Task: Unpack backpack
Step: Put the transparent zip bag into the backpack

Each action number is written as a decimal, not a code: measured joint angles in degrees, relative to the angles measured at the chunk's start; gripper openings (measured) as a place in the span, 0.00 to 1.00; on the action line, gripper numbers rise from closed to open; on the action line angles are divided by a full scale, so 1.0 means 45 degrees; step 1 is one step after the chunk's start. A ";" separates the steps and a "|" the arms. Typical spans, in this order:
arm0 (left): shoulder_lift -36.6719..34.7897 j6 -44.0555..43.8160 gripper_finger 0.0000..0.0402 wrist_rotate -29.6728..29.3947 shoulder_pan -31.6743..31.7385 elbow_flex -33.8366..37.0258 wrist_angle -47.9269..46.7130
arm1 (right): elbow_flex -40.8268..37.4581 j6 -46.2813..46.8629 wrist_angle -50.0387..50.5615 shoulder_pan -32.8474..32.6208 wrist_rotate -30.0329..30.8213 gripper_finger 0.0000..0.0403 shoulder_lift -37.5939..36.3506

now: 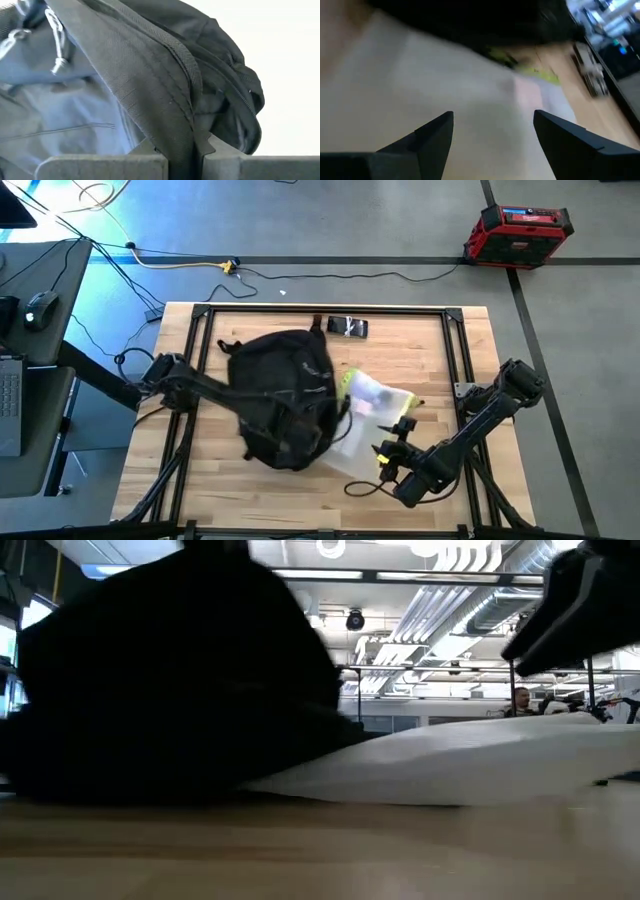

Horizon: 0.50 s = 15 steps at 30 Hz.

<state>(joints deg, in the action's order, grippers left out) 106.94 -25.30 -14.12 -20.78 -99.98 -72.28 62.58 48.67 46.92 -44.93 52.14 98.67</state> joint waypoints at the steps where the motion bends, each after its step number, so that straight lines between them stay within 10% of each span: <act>1: 0.0000 0.0148 0.00 -0.0011 0.0207 -0.0273 0.0068 | 0.0241 -0.0535 -0.0251 0.0000 0.0046 0.65 0.0000; 8: 0.0010 0.0643 0.00 -0.0034 0.1237 -0.2143 0.0381 | 0.0863 -0.6635 -0.5063 0.0692 -0.0218 0.65 0.0000; 15: 0.0010 0.0707 0.00 -0.0316 0.1478 -0.3928 0.0084 | -0.0235 -0.9774 -1.0526 0.3150 -0.3436 0.65 -0.0010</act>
<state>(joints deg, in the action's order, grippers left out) 106.98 -22.11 -15.54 -14.13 -117.66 -71.90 61.53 4.69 -0.45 -30.75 36.68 98.63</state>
